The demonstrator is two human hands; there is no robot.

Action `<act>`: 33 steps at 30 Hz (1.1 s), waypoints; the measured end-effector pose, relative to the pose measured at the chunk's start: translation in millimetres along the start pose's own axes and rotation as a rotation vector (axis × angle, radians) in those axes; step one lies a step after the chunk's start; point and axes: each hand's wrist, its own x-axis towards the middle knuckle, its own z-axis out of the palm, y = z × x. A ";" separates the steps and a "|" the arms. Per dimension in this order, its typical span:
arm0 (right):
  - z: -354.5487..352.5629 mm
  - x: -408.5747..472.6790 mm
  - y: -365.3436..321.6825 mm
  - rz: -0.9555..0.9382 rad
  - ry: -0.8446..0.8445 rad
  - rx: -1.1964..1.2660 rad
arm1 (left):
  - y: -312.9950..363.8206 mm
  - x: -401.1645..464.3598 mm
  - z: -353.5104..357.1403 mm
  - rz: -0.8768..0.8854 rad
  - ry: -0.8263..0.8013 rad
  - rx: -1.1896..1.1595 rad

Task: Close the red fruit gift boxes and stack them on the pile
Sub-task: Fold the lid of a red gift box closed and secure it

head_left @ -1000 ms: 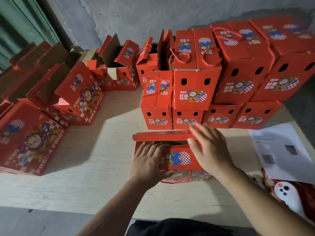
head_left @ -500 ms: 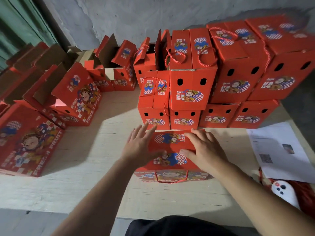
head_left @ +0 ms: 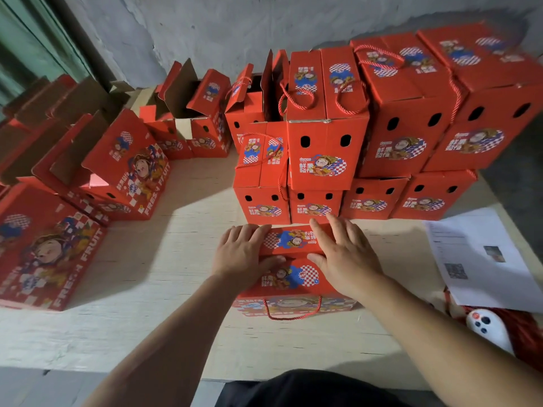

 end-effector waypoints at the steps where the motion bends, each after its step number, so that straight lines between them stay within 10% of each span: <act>1: -0.5 -0.3 0.0 -0.008 0.000 0.003 | -0.2 0.1 0.2 0.004 -0.003 -0.005; 13: -0.4 -14.2 -7.6 0.010 -0.051 0.019 | -5.6 6.2 2.3 -0.009 -0.023 -0.001; 20: 14.7 -60.2 -24.6 -0.098 0.262 0.015 | -3.6 9.1 0.5 -0.031 -0.040 -0.054; 33: 6.0 -64.0 -34.3 -0.065 0.122 -0.041 | -5.2 19.4 -8.3 -0.053 -0.200 -0.139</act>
